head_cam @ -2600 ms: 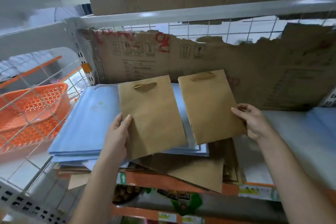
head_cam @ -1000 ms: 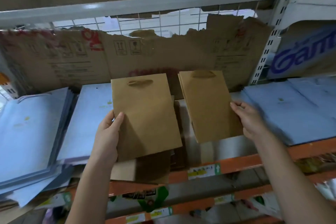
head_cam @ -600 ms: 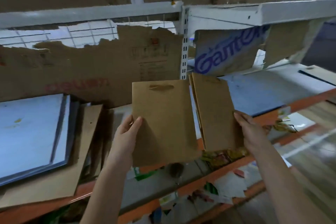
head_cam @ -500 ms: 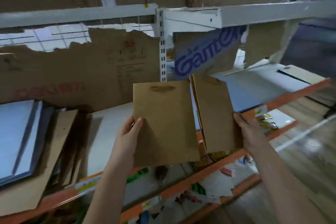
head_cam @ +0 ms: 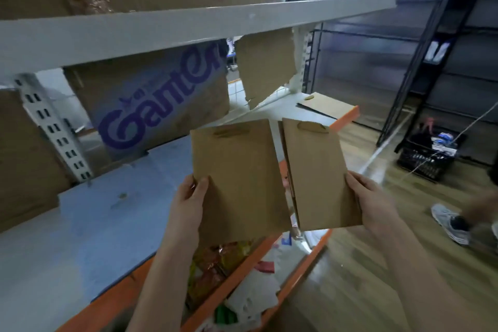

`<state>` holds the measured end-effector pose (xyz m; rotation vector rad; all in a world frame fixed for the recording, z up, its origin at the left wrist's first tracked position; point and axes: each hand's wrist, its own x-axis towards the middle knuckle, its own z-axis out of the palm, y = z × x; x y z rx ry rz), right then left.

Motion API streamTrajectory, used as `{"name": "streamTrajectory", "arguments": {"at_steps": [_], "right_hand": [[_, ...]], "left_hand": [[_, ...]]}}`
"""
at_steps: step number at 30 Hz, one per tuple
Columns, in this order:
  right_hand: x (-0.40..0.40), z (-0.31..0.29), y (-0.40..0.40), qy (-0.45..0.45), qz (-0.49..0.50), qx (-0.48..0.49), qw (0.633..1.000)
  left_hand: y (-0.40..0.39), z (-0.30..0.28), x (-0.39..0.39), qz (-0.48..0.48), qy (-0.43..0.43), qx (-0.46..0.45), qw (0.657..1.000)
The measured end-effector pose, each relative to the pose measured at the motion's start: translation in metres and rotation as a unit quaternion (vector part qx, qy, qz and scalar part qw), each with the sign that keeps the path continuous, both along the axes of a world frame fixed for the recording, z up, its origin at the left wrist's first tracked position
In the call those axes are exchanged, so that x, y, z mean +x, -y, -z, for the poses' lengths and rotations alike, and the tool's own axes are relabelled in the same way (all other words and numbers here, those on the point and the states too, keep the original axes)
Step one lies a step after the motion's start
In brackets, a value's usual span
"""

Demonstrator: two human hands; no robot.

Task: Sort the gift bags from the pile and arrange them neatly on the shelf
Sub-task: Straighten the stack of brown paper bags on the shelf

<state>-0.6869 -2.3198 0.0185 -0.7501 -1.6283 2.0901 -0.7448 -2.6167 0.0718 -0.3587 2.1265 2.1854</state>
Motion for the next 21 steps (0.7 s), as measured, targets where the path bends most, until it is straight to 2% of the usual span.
{"name": "streamTrajectory", "arguments": {"at_steps": [5, 8, 12, 17, 21], "right_hand": [[-0.042, -0.005, -0.093, 0.01, 0.04, 0.019, 0.999], [-0.066, -0.009, -0.145, 0.018, 0.06, 0.03, 0.998], [-0.091, -0.006, -0.211, 0.025, 0.098, 0.046, 0.994], [-0.13, 0.004, -0.299, 0.049, 0.104, 0.058, 0.992], [-0.168, 0.008, -0.367, 0.05, 0.074, 0.068, 0.994]], "left_hand": [[-0.096, 0.011, -0.072, 0.024, -0.002, -0.039, 0.999], [-0.15, 0.009, -0.107, 0.065, -0.04, -0.071, 0.995], [-0.221, 0.012, -0.147, 0.099, -0.052, -0.07, 0.991], [-0.306, 0.021, -0.188, 0.088, -0.048, -0.067, 0.993], [-0.369, 0.035, -0.216, 0.041, -0.058, -0.091, 0.993]]}}
